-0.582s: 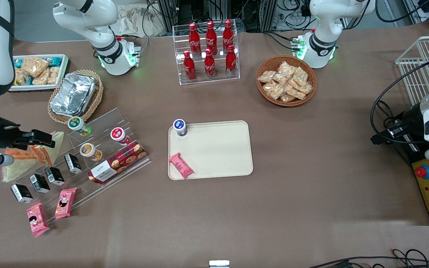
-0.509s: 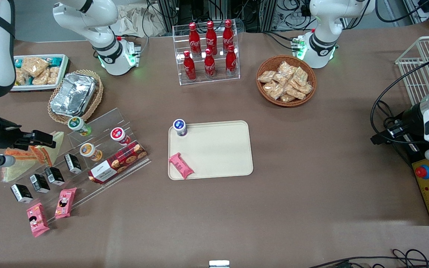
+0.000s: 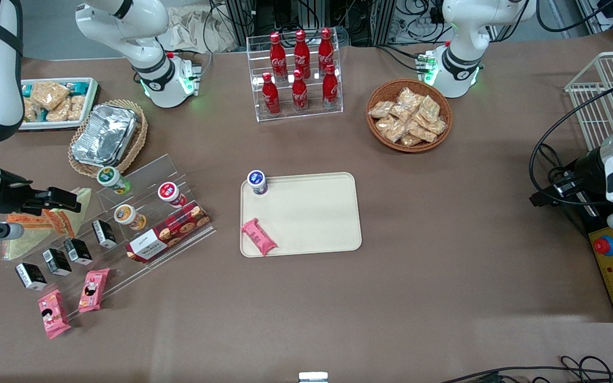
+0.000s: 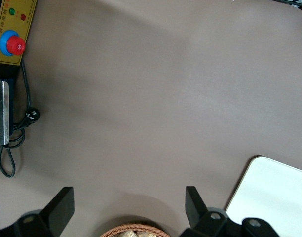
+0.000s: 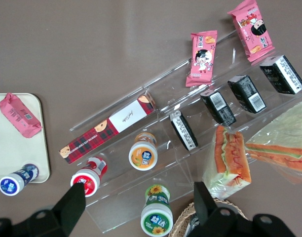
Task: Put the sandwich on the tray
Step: 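Move the right gripper down over the wrapped sandwich on the rack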
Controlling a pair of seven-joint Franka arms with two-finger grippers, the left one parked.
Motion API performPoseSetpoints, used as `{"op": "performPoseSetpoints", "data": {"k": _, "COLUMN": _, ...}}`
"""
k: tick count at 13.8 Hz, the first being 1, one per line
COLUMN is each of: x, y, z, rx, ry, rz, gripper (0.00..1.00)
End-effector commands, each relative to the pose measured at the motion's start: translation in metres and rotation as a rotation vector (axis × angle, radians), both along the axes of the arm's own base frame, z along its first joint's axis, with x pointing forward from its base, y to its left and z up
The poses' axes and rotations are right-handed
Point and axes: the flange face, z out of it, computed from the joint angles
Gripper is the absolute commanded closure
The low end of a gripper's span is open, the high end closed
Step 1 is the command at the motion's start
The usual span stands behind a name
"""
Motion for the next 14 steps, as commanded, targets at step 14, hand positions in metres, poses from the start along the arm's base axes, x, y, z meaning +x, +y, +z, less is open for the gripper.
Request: {"op": "performPoseSetpoints", "data": {"k": 14, "x": -0.012, "y": -0.175, "z": -0.049, "rx": -0.105, "ry": 0.053, "rz": -0.707, "gripper": 0.02}}
